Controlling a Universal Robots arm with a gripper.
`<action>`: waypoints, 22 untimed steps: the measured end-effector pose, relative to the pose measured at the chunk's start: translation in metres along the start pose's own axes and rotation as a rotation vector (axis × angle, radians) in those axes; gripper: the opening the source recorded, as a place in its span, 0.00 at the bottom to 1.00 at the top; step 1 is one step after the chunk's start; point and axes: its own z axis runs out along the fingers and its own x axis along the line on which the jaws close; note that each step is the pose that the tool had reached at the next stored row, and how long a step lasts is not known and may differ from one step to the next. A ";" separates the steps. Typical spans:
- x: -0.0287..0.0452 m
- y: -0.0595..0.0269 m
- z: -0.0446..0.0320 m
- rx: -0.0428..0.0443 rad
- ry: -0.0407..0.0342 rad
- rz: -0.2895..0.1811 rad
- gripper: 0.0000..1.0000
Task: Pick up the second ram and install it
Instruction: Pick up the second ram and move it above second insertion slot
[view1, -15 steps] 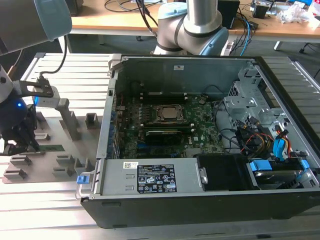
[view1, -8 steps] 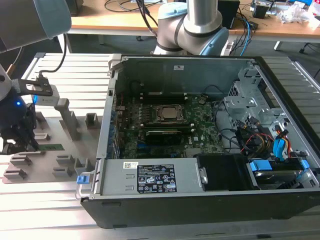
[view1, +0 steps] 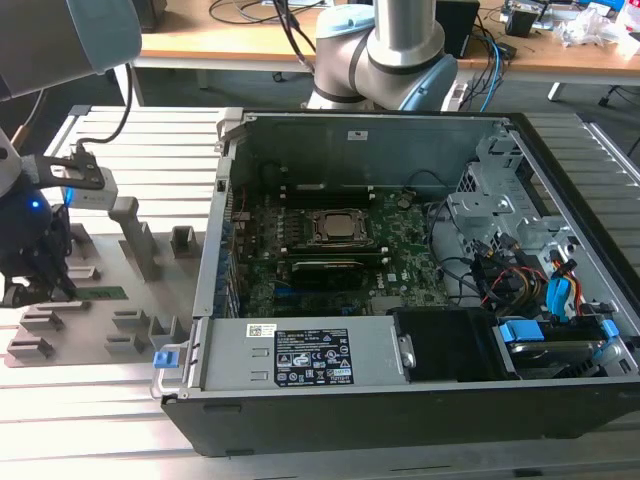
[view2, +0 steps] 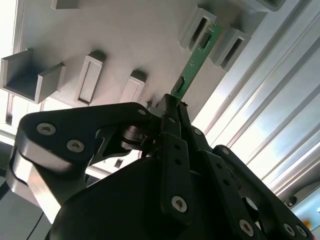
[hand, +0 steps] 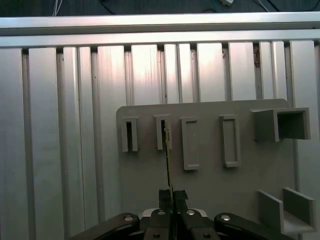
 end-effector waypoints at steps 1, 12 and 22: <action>0.0000 0.0000 -0.0006 0.0000 -0.0001 0.000 0.14; -0.0007 0.0006 -0.0184 0.0000 0.0000 0.000 0.14; -0.0012 0.0011 -0.0327 0.0000 -0.0001 0.000 0.14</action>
